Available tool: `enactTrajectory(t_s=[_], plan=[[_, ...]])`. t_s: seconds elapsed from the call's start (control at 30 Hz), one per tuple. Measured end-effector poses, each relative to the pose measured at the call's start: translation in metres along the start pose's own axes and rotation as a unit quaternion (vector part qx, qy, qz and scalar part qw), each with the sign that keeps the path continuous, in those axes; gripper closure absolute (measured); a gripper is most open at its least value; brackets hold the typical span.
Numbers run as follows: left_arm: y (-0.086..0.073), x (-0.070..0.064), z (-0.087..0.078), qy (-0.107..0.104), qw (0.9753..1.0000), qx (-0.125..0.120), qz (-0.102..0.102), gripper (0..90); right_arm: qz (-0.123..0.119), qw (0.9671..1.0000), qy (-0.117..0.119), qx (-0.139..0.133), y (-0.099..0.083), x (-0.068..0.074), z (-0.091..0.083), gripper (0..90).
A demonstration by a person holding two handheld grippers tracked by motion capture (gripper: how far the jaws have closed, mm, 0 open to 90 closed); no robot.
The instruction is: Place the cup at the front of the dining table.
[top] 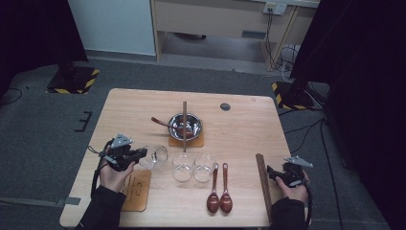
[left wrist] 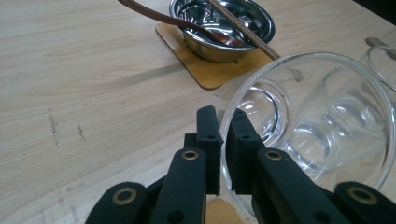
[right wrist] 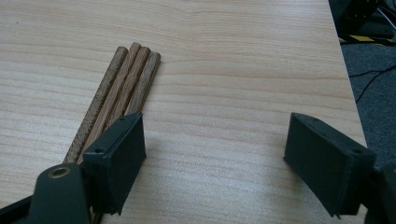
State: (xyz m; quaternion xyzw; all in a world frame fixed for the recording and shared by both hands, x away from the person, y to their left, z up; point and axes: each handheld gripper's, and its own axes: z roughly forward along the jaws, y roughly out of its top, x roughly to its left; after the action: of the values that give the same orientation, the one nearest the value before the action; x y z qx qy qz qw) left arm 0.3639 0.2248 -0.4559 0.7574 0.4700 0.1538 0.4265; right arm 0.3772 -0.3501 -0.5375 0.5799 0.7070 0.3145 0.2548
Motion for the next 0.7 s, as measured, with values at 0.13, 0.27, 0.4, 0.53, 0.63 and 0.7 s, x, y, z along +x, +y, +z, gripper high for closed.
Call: enactTrajectory(t_s=[0.13,0.27,0.4,0.53,0.63,0.7], plan=[[0.003,0.001,-0.001,0.003,1.0,-0.005,-0.001,85.1,0.001,1.0,0.0,0.001,0.0,0.0,0.0,19.9],[0.008,0.003,-0.002,0.007,0.9999,-0.008,0.0,85.1,0.001,1.0,0.0,0.001,0.0,0.0,0.0,19.8],[0.015,0.005,-0.003,0.015,0.9998,-0.011,0.003,85.1,0.0,1.0,0.0,0.002,0.0,0.0,0.0,19.7],[0.022,0.009,-0.003,0.021,0.9996,-0.016,-0.002,85.1,0.0,1.0,0.0,0.002,0.0,0.0,0.0,19.6],[0.025,0.011,-0.003,0.023,0.9996,-0.018,-0.004,85.1,0.0,1.0,0.0,0.002,0.0,0.0,0.0,19.6],[0.029,0.015,-0.003,0.03,0.9994,-0.02,-0.004,85.1,0.0,1.0,0.0,0.002,0.0,0.0,0.0,19.5]])
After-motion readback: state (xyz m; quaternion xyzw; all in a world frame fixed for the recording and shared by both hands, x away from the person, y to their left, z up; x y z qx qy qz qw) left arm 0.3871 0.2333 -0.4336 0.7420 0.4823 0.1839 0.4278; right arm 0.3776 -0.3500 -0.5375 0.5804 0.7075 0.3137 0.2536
